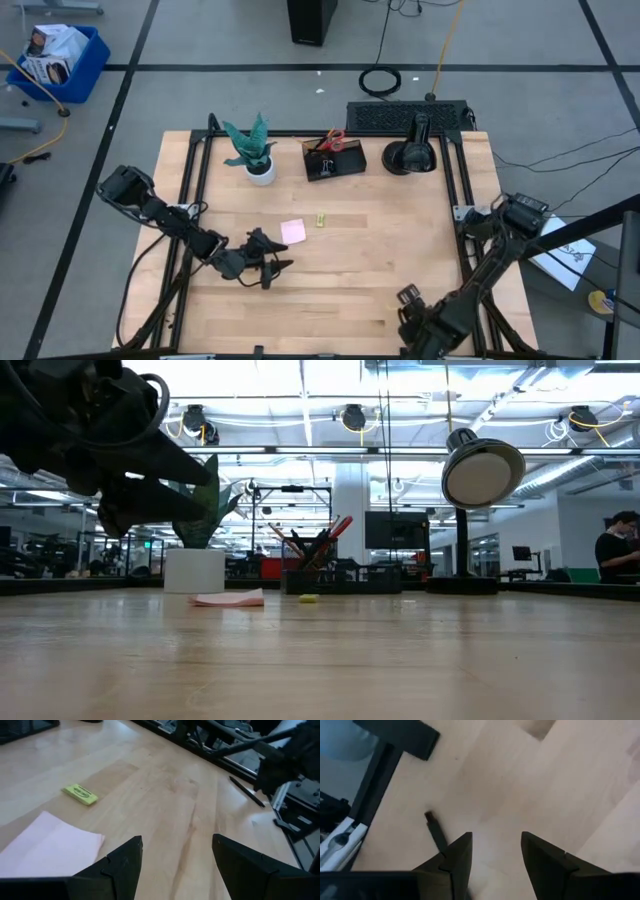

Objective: Pick and place office supplies into organizer
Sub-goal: Put the black pen into the black mesh desk organizer

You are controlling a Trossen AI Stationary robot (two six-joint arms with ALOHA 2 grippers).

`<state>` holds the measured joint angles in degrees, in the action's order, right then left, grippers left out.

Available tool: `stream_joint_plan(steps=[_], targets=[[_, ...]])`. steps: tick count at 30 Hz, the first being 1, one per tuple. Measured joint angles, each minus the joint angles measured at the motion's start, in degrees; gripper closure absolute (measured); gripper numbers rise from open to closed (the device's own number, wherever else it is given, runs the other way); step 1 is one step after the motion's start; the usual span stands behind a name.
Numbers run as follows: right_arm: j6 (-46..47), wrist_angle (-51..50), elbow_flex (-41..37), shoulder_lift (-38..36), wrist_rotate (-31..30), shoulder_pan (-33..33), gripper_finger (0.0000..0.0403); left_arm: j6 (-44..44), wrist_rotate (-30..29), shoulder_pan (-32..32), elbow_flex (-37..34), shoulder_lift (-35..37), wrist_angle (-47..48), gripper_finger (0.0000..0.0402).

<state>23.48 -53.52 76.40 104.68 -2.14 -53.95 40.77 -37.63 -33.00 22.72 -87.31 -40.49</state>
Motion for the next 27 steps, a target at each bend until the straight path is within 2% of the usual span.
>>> stream_joint_plan(steps=[7, 14, 17, 20, 27], targets=[[10.34, 1.57, -0.02, 0.0, 5.5, -3.04, 0.0243, -0.09, -0.45, 0.88, 0.0, 0.0, 0.02, 0.0156], [9.49, 0.17, -0.46, 0.0, 4.02, -6.49, 0.0243, 0.04, -0.45, 0.56, 0.0, 0.0, 0.07, 0.0156], [9.58, 2.29, -3.58, 0.0, 3.95, -7.08, 0.0243, 0.15, -0.45, 0.15, 0.0, 0.0, 0.09, 0.0156], [10.71, 4.23, -6.76, 0.04, 6.4, -7.27, 0.0243, 0.63, -0.45, -0.26, 0.0, 0.0, 0.09, 0.0156], [11.32, 6.61, -10.15, -0.08, 6.72, -7.19, 0.0243, 1.44, -0.45, -0.47, 0.0, 0.0, 0.04, 0.0156]])
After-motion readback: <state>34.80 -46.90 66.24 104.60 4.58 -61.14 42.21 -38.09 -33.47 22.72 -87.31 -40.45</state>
